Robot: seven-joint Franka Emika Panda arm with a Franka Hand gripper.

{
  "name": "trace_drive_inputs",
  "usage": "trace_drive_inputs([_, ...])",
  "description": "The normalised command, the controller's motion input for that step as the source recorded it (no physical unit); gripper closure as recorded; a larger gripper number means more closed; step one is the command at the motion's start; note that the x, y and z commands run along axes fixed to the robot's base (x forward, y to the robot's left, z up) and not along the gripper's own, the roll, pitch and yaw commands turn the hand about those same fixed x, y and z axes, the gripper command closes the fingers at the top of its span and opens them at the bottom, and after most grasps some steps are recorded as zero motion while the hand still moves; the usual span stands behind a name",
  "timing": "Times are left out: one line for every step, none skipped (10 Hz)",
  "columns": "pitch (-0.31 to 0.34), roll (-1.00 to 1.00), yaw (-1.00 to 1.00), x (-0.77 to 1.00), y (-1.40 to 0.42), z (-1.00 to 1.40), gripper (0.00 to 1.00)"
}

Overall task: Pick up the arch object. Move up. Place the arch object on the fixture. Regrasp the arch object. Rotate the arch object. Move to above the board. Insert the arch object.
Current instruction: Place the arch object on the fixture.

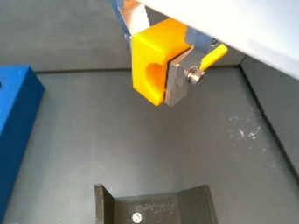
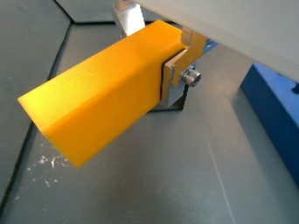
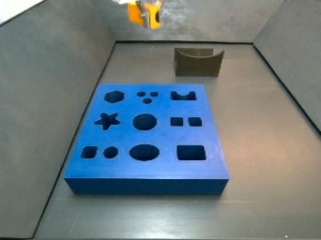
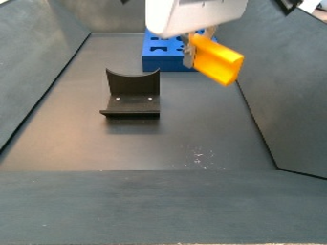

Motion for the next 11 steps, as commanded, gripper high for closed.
trace_drive_inputs([0.067, 0.11, -0.01, -0.02, 0.01, 0.84, 1.0])
trace_drive_inputs([0.072, 0.12, 0.0, -0.02, 0.01, 0.73, 1.0])
trace_drive_inputs([0.081, 0.13, 0.01, -0.01, 0.01, 0.58, 1.0])
trace_drive_inputs([0.087, 0.13, 0.01, -0.01, 0.0, 0.5, 1.0])
trace_drive_inputs([0.093, 0.13, 0.02, 0.0, 0.0, 0.35, 1.0])
trace_drive_inputs([0.096, 0.12, 0.02, 0.0, 0.0, 0.28, 1.0])
trace_drive_inputs([0.119, -0.03, -1.0, 1.0, -0.32, 0.21, 1.0])
trace_drive_inputs([0.121, -0.04, -1.0, 1.0, -0.32, 0.16, 1.0])
trace_drive_inputs([0.141, -0.04, -1.0, 1.0, -0.24, 0.11, 1.0])
trace_drive_inputs([0.157, -0.05, -1.0, 1.0, -0.17, 0.09, 1.0])
trace_drive_inputs([0.17, -0.05, -1.0, 1.0, -0.14, 0.07, 1.0])
